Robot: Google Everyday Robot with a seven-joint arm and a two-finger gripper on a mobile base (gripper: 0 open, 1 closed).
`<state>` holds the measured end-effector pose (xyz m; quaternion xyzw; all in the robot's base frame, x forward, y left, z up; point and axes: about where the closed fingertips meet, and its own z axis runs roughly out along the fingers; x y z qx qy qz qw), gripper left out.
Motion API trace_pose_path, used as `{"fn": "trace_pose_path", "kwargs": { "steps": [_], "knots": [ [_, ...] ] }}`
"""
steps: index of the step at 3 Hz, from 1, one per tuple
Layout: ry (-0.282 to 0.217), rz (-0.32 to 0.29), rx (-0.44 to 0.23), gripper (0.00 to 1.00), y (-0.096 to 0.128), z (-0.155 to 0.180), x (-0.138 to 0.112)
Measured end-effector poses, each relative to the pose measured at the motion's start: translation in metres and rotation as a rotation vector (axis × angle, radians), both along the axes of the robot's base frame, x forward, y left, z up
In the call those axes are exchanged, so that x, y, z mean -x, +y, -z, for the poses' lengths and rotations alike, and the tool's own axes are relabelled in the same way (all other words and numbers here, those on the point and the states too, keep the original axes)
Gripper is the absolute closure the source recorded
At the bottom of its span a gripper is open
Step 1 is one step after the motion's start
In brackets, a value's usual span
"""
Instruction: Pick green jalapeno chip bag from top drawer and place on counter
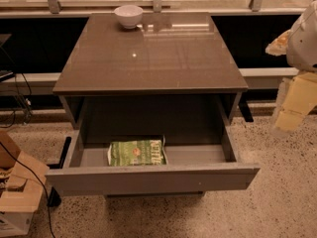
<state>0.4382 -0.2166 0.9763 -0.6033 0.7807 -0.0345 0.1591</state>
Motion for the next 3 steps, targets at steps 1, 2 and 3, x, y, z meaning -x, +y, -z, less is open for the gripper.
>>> {"fn": "trace_pose_path", "kwargs": {
  "steps": [1, 2, 3],
  "knots": [
    [0.000, 0.000, 0.000, 0.00, 0.000, 0.000, 0.000],
    [-0.008, -0.026, -0.026, 0.00, 0.010, 0.009, -0.004],
    [-0.004, -0.059, -0.093, 0.00, 0.025, 0.026, -0.018]
  ]
}}
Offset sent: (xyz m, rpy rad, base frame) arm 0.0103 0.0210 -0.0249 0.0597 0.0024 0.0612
